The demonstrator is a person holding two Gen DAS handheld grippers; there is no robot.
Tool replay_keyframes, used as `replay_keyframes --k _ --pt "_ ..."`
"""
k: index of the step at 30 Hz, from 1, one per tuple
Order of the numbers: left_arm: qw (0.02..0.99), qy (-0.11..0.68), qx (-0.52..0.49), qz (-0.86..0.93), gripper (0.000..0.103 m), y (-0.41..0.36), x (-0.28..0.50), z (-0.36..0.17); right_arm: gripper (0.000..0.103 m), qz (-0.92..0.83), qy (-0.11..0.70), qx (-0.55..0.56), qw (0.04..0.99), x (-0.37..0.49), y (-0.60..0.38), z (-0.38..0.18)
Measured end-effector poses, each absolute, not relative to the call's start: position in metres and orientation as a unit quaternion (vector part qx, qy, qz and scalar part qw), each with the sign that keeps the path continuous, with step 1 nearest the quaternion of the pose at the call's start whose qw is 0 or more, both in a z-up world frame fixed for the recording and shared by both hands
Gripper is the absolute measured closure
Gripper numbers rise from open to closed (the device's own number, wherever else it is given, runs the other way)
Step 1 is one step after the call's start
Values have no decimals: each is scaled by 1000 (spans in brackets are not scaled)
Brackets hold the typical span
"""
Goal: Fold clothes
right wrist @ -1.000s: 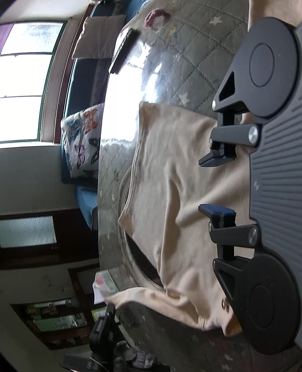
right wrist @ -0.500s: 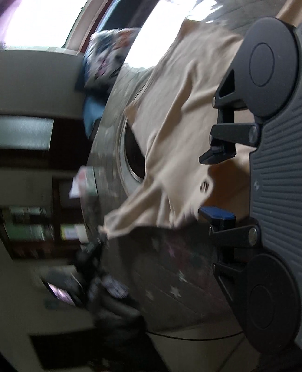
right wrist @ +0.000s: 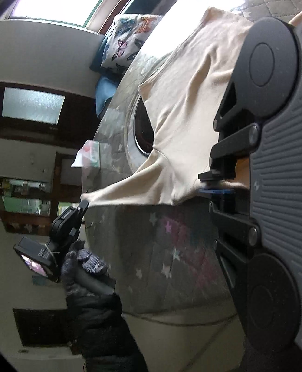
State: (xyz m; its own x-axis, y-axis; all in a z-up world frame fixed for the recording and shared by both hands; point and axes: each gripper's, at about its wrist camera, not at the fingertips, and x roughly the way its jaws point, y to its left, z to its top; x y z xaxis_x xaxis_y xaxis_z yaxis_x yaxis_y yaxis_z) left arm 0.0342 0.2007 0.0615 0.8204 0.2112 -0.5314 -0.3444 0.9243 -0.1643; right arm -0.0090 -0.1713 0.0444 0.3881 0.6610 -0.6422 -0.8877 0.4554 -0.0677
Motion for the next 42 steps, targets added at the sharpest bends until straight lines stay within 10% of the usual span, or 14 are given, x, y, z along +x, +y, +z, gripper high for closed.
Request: replay_keyframes --k 42 --pt "935 342 -71 64 92 131 69 41 86 509 308 -192 780 -13 -191 41"
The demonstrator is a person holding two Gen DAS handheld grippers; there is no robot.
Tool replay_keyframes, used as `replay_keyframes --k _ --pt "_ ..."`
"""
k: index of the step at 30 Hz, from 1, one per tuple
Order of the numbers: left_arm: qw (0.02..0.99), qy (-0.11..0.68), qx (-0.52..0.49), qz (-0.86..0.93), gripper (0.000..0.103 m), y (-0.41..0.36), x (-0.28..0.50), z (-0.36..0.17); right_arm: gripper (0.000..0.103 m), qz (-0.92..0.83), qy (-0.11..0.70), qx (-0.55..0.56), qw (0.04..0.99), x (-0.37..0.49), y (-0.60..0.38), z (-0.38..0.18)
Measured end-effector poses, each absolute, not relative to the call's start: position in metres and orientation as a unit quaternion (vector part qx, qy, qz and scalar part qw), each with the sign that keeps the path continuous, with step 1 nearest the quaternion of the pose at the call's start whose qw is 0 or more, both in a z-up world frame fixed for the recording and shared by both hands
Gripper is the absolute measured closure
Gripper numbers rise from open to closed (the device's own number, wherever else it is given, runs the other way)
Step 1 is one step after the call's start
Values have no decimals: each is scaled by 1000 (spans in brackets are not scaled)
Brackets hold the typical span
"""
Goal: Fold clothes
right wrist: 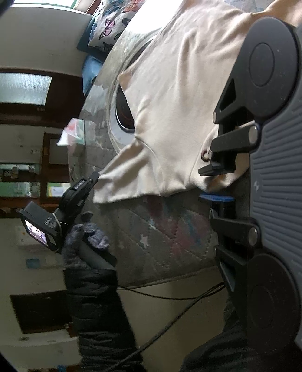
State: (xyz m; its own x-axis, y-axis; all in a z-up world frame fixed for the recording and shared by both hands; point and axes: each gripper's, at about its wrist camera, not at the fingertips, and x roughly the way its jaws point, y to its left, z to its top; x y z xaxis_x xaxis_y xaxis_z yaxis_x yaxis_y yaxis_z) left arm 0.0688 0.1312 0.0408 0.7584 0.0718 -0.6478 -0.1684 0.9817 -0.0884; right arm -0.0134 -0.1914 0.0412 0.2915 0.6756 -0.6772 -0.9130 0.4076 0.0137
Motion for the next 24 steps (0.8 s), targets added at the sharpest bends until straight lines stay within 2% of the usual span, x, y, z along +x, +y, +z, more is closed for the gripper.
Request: replay_keyframes --k 4,12,19,24 --pt "935 349 -57 19 92 100 87 42 86 482 313 -166 801 1 -209 49" --pt "929 361 -35 -70 92 29 112 42 86 446 330 -190 810 3 -228 38" --pt "917 379 -34 -123 92 -33 148 35 86 426 310 -212 823 4 -218 29" --pt "912 382 -25 -144 92 -62 175 29 90 433 306 -209 822 9 -216 24"
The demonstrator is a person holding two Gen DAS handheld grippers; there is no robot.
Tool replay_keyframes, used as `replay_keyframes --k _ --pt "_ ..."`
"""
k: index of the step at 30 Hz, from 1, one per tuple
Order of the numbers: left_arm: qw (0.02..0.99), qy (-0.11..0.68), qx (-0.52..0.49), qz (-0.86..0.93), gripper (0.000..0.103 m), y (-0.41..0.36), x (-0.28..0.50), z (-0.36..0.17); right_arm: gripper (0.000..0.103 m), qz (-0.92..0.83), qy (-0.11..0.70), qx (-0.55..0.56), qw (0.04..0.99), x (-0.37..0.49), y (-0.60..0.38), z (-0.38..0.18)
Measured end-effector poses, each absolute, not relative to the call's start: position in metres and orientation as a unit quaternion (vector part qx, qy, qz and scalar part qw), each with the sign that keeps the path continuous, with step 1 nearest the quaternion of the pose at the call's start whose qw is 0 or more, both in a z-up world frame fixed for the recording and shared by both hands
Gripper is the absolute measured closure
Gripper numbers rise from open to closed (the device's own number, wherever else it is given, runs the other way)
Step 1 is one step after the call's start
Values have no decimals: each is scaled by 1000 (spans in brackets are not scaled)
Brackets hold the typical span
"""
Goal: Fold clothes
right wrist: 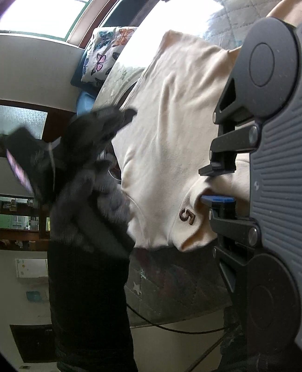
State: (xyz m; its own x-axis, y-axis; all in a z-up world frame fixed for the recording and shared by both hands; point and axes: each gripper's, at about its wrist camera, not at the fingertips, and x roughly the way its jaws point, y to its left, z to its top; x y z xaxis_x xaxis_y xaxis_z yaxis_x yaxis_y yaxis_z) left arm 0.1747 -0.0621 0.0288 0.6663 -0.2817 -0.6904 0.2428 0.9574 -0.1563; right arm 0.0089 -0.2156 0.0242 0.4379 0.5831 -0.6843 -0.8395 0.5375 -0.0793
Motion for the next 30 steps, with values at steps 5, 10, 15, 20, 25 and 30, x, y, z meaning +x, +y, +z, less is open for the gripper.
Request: replay_keyframes --k 5,10,15,20,25,30 --pt "905 400 -25 -145 92 -72 192 12 100 438 305 -211 819 9 -217 25" --pt "906 397 -33 -140 94 -70 196 6 101 455 306 -216 808 -1 -224 29" --pt "908 394 -37 -141 94 -68 197 6 101 459 313 -216 803 -6 -226 25" --pt "909 391 -43 -139 93 -61 189 12 98 449 326 -186 811 1 -231 30" --pt "913 375 -43 -153 93 -45 160 24 95 411 318 -145 842 20 -251 46" --pt "917 368 -38 -147 93 -28 130 25 94 327 328 -102 880 64 -263 39"
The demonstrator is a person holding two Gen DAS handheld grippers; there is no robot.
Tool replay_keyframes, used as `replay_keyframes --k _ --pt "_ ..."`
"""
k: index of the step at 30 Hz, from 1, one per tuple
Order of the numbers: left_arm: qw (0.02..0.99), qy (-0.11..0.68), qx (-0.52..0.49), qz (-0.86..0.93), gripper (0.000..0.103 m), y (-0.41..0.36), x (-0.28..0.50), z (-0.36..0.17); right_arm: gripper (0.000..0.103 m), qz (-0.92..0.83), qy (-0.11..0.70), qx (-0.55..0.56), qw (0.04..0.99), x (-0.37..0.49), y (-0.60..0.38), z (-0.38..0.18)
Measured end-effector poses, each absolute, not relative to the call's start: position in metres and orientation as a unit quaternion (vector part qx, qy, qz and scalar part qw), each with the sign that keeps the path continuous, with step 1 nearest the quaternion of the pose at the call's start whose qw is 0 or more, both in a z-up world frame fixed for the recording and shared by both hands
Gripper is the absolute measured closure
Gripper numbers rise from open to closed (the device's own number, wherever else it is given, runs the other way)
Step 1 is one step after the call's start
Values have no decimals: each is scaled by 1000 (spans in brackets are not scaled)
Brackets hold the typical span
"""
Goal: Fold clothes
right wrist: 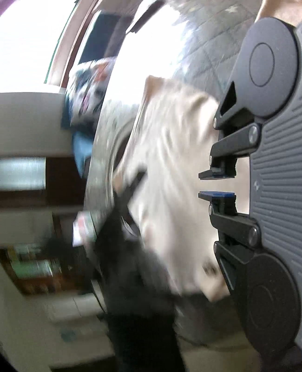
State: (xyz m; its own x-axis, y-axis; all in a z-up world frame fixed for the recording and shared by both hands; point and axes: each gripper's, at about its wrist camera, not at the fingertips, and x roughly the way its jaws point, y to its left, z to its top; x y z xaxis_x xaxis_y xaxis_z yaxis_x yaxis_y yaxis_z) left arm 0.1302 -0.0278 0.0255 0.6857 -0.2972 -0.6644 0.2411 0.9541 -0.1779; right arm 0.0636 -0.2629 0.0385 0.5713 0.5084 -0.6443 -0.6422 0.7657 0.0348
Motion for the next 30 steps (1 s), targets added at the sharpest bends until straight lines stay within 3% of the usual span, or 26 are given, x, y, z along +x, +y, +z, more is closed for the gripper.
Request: replay_keyframes --k 18,22,30 --pt "922 376 -44 -83 94 22 107 11 93 220 358 -127 899 79 -281 20" --pt "926 363 -39 -100 93 13 109 18 85 228 339 -119 905 91 -270 27" --pt "922 378 -26 -84 93 19 122 7 84 220 360 -97 902 123 -271 13"
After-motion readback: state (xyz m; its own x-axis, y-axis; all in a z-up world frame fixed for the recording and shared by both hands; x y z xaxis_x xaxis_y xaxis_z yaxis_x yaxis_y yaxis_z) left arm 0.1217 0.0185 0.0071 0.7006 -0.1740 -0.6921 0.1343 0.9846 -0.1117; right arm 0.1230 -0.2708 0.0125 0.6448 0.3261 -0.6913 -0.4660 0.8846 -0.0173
